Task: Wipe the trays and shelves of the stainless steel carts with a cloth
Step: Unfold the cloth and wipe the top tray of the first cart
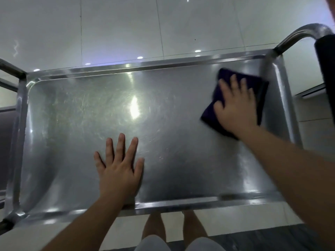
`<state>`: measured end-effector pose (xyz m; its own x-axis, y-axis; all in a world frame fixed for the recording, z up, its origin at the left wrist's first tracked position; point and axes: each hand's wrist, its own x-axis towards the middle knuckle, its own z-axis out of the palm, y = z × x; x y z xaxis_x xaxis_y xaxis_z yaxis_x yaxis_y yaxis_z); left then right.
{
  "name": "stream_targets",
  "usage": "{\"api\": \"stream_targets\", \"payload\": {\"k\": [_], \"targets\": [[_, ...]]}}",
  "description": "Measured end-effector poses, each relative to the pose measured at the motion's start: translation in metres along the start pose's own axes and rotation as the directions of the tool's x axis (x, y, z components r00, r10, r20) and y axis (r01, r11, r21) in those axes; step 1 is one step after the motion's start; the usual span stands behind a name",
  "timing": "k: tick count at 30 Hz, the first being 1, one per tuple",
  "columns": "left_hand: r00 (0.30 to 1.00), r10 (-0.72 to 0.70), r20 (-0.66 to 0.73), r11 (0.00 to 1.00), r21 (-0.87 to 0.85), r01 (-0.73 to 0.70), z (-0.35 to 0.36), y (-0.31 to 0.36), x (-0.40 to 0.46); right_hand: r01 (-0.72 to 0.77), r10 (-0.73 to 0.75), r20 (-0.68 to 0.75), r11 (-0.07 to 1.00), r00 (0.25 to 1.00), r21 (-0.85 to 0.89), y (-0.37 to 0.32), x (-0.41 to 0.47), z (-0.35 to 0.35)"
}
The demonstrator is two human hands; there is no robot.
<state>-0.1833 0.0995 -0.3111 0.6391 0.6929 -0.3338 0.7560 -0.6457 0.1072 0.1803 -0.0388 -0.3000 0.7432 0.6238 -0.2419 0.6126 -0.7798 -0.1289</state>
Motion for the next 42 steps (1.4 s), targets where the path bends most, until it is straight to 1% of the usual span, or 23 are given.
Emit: {"api": "stream_targets", "payload": {"k": [2,4,7,9,11,15,18,20,23,26,28,30,32,34,35,37,39,42], "targets": [[1.000,-0.001,0.003,1.000,-0.001,0.001,0.001,-0.001,-0.001,0.137,-0.136,0.041,0.990,0.990,-0.032,-0.018,-0.061,0.019],[1.000,-0.007,0.008,1.000,0.005,0.007,0.002,-0.001,0.000,0.254,-0.252,0.084,0.967,0.964,-0.015,-0.027,-0.129,0.039],[1.000,-0.021,0.008,1.000,0.008,0.021,0.003,0.000,0.001,0.368,-0.366,0.132,0.930,0.921,0.009,-0.034,-0.214,0.064],[1.000,-0.024,0.003,1.000,0.004,0.024,0.003,0.000,0.001,0.365,-0.362,0.132,0.931,0.923,0.008,-0.044,-0.239,0.075],[1.000,-0.023,0.008,1.000,0.012,0.023,0.004,0.000,0.001,0.326,-0.325,0.135,0.945,0.936,0.013,-0.063,-0.243,0.079],[1.000,-0.027,-0.003,1.000,0.015,0.027,0.005,0.000,0.001,0.381,-0.388,0.164,0.922,0.907,0.076,-0.131,-0.244,0.090],[1.000,-0.022,-0.007,0.999,0.028,0.022,0.008,-0.004,0.001,0.354,-0.362,0.174,0.932,0.916,0.078,-0.172,-0.249,0.095],[1.000,-0.015,-0.014,1.000,0.023,0.015,0.009,-0.004,0.001,0.344,-0.353,0.155,0.935,0.923,0.081,-0.173,-0.249,0.097],[1.000,-0.017,-0.017,1.000,0.006,0.017,0.008,-0.003,0.000,0.398,-0.404,0.104,0.914,0.909,0.078,-0.134,-0.248,0.096],[1.000,-0.015,-0.019,1.000,-0.001,0.015,0.007,-0.002,0.000,0.321,-0.323,0.089,0.946,0.942,0.038,-0.052,-0.246,0.082],[1.000,-0.010,-0.011,1.000,-0.003,0.010,0.006,-0.003,-0.001,0.238,-0.234,0.120,0.971,0.965,-0.026,0.010,-0.240,0.068],[1.000,-0.002,-0.005,1.000,-0.003,0.002,0.004,-0.002,-0.001,0.078,-0.070,0.131,0.995,0.989,-0.058,0.064,-0.231,0.056],[1.000,-0.002,0.004,1.000,-0.011,0.002,0.002,-0.001,-0.002,-0.158,0.162,0.097,0.986,0.982,-0.048,0.101,-0.220,0.044],[1.000,-0.013,0.004,1.000,-0.014,0.013,0.001,0.000,-0.002,-0.360,0.361,0.062,0.933,0.931,-0.027,0.119,-0.206,0.036],[1.000,-0.014,0.004,1.000,-0.011,0.015,0.002,0.000,-0.002,-0.424,0.424,0.041,0.905,0.904,-0.016,0.121,-0.200,0.034],[1.000,-0.015,0.005,1.000,-0.006,0.015,0.002,-0.001,-0.001,-0.508,0.508,0.002,0.861,0.861,0.032,0.115,-0.185,0.032],[1.000,-0.013,0.003,1.000,-0.006,0.013,0.002,-0.002,-0.001,-0.545,0.548,-0.020,0.834,0.836,0.085,0.106,-0.163,0.027],[1.000,-0.009,-0.014,1.000,0.000,0.009,0.004,-0.003,-0.002,-0.503,0.509,-0.048,0.859,0.860,0.092,0.100,-0.114,0.013]]}}
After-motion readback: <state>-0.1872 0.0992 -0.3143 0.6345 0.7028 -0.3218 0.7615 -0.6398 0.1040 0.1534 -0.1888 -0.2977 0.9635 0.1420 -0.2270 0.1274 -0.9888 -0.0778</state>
